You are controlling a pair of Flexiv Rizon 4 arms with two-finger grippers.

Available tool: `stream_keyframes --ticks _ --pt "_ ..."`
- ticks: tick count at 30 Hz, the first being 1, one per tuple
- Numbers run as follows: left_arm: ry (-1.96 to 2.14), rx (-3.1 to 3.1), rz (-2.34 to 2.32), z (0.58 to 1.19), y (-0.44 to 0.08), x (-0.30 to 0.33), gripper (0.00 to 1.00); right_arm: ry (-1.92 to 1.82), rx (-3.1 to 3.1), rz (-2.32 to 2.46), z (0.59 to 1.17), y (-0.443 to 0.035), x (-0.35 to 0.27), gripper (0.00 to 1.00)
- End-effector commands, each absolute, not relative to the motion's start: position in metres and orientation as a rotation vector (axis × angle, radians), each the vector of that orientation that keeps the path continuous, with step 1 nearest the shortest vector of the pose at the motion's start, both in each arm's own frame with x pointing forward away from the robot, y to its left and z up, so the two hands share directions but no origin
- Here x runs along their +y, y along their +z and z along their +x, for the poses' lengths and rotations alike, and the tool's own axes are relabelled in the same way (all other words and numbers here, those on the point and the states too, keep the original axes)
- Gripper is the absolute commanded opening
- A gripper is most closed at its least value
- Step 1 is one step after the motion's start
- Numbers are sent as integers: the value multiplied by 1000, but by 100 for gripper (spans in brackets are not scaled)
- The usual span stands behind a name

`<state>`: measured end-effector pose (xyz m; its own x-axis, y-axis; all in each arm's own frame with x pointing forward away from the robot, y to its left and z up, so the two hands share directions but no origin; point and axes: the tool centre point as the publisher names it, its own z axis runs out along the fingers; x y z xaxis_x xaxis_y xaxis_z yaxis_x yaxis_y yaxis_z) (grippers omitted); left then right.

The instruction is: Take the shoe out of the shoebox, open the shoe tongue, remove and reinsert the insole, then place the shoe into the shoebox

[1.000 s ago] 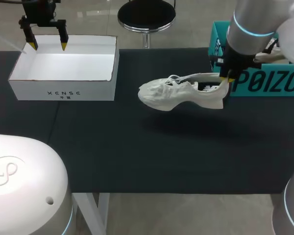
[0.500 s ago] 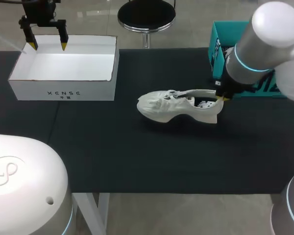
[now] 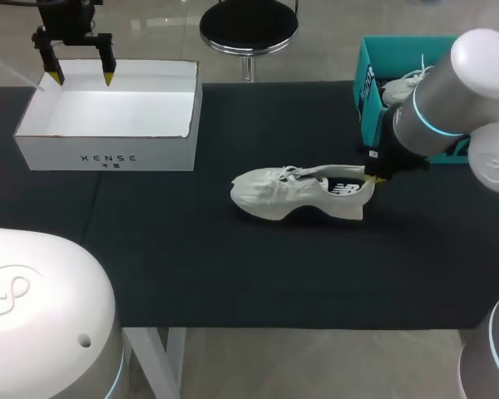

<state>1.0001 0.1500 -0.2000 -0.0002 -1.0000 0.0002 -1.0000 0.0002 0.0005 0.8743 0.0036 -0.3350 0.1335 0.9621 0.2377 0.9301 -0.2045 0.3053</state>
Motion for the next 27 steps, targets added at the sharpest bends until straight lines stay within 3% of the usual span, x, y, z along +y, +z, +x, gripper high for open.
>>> stream_keyframes --ticks 1,27 --pt "0 -2222 2221 1000 -200 150 100 557 1941 2311 884 -341 5 0" --pt "0 -2222 2221 1000 -200 150 100 511 1943 2331 880 -344 7 0"
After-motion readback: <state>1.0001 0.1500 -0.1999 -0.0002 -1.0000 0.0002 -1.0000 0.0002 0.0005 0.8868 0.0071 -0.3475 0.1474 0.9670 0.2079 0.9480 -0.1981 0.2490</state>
